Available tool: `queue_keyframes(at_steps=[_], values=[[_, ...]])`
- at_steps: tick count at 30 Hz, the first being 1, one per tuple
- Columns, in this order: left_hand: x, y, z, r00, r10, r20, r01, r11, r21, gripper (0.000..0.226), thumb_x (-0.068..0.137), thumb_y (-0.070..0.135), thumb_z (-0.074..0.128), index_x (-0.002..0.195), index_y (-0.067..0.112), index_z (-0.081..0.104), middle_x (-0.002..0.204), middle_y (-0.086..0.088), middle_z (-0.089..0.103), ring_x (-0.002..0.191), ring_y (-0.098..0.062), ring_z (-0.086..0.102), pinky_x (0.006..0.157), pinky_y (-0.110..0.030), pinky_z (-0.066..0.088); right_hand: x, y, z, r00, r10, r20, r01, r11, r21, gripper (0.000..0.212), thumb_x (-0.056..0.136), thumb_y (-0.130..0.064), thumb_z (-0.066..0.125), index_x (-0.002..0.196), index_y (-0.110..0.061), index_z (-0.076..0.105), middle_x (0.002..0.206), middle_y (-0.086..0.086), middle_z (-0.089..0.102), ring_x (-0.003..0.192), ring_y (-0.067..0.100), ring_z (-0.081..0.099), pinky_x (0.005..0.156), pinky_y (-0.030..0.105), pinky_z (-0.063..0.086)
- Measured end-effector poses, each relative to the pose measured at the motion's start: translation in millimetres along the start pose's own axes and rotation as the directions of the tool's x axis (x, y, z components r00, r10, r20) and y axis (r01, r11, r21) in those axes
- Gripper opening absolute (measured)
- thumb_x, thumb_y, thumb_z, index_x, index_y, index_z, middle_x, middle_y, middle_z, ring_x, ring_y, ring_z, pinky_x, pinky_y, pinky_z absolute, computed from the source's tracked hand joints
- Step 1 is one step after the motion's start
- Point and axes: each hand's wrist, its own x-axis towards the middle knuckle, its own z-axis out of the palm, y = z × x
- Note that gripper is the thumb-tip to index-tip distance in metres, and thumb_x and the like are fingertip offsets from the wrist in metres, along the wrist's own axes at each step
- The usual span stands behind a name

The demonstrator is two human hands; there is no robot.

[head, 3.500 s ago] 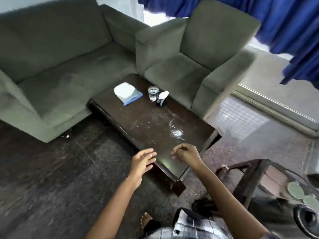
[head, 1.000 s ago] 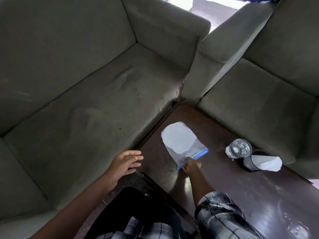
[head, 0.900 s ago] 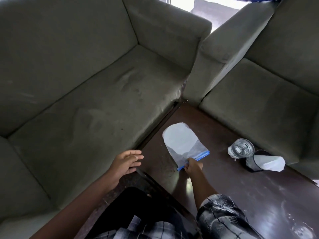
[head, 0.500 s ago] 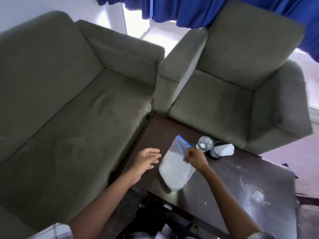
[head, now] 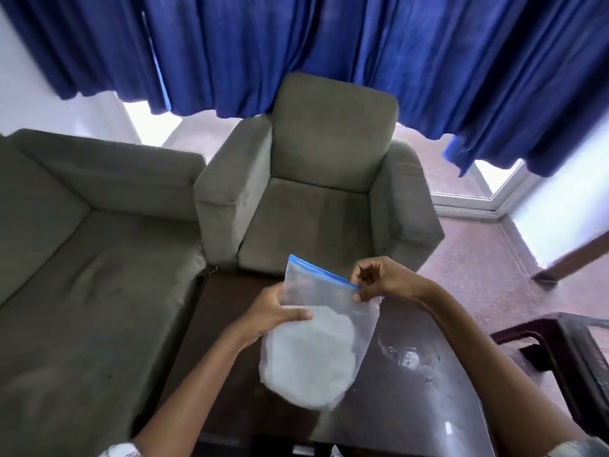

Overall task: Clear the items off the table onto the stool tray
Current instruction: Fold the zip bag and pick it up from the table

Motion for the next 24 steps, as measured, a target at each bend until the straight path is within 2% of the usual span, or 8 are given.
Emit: queue_keyframes(at_steps=[3, 5, 7, 12, 15, 19, 22, 24], values=[[8, 12, 14, 0.999, 0.007, 0.034, -0.008, 0.999, 0.04, 0.055, 0.06, 0.02, 0.084, 0.111, 0.017, 0.064, 0.108, 0.002, 0.072, 0.101, -0.015, 0.068, 0.084, -0.028, 0.055, -17, 4, -25, 0.999, 0.016, -0.033, -0.014, 0.997, 0.076, 0.03, 0.071, 0.019, 0.066, 0.085, -0.008, 0.062, 0.067, 0.0, 0.063, 0.056, 0.003, 0.056, 0.055, 0.013, 0.047], [10, 20, 23, 0.999, 0.011, 0.042, -0.014, 0.997, 0.075, 0.059, 0.057, 0.025, 0.085, 0.112, 0.017, 0.063, 0.109, 0.002, 0.072, 0.102, -0.014, 0.068, 0.086, -0.03, 0.055, -25, 4, -36, 0.997, 0.002, -0.081, 0.005, 0.996, 0.086, 0.026, 0.071, 0.016, 0.068, 0.082, -0.007, 0.064, 0.064, -0.005, 0.066, 0.056, 0.002, 0.058, 0.056, 0.012, 0.048], [11, 27, 30, 0.999, 0.024, 0.036, -0.027, 0.996, 0.084, 0.058, 0.056, 0.025, 0.085, 0.11, 0.018, 0.064, 0.107, 0.004, 0.072, 0.099, -0.012, 0.068, 0.082, -0.025, 0.055, -32, 5, -44, 0.985, -0.043, -0.169, 0.057, 0.995, 0.079, 0.025, 0.07, 0.017, 0.068, 0.079, -0.006, 0.064, 0.06, -0.006, 0.067, 0.056, 0.0, 0.059, 0.057, 0.012, 0.048], [5, 42, 38, 0.998, 0.036, 0.042, -0.034, 0.999, -0.041, 0.072, 0.041, 0.032, 0.089, 0.108, 0.018, 0.064, 0.103, 0.003, 0.074, 0.094, -0.014, 0.07, 0.071, -0.023, 0.056, -44, 9, -48, 0.91, -0.097, -0.403, 0.197, 0.956, 0.216, 0.026, 0.071, 0.021, 0.063, 0.08, -0.003, 0.062, 0.061, -0.002, 0.07, 0.057, 0.004, 0.064, 0.06, 0.015, 0.053], [4, 47, 40, 0.998, 0.048, 0.042, -0.045, 0.997, -0.068, 0.084, 0.033, 0.04, 0.093, 0.109, 0.017, 0.064, 0.103, -0.004, 0.073, 0.094, -0.019, 0.07, 0.072, -0.027, 0.057, -46, 11, -44, 0.905, -0.084, -0.416, 0.197, 0.952, 0.235, 0.018, 0.078, 0.009, 0.065, 0.084, -0.007, 0.065, 0.068, -0.006, 0.069, 0.063, 0.003, 0.061, 0.06, 0.014, 0.05], [1, 55, 38, 0.997, 0.07, 0.023, -0.067, 0.993, -0.1, 0.086, 0.03, 0.041, 0.093, 0.107, 0.02, 0.063, 0.099, -0.006, 0.074, 0.088, -0.025, 0.072, 0.066, -0.03, 0.058, -53, 17, -41, 0.951, 0.062, -0.304, 0.068, 0.914, 0.401, 0.002, 0.084, -0.009, 0.063, 0.084, -0.009, 0.064, 0.077, 0.005, 0.062, 0.068, 0.013, 0.061, 0.062, 0.023, 0.054], [2, 58, 35, 0.996, 0.081, 0.023, -0.08, 0.995, -0.056, 0.083, 0.033, 0.041, 0.091, 0.108, 0.02, 0.063, 0.099, -0.002, 0.074, 0.088, -0.021, 0.072, 0.067, -0.029, 0.057, -56, 15, -42, 0.94, 0.076, -0.331, 0.095, 0.878, 0.47, 0.004, 0.076, -0.008, 0.068, 0.077, -0.009, 0.064, 0.071, 0.006, 0.064, 0.062, 0.015, 0.063, 0.058, 0.025, 0.055], [3, 60, 33, 0.996, 0.079, 0.035, -0.078, 0.997, -0.015, 0.083, 0.033, 0.043, 0.091, 0.108, 0.021, 0.063, 0.099, 0.0, 0.074, 0.09, -0.019, 0.071, 0.07, -0.028, 0.057, -55, 11, -42, 0.914, 0.069, -0.4, 0.164, 0.84, 0.518, 0.01, 0.071, 0.002, 0.068, 0.073, -0.006, 0.062, 0.066, 0.006, 0.066, 0.06, 0.015, 0.064, 0.055, 0.025, 0.056]])
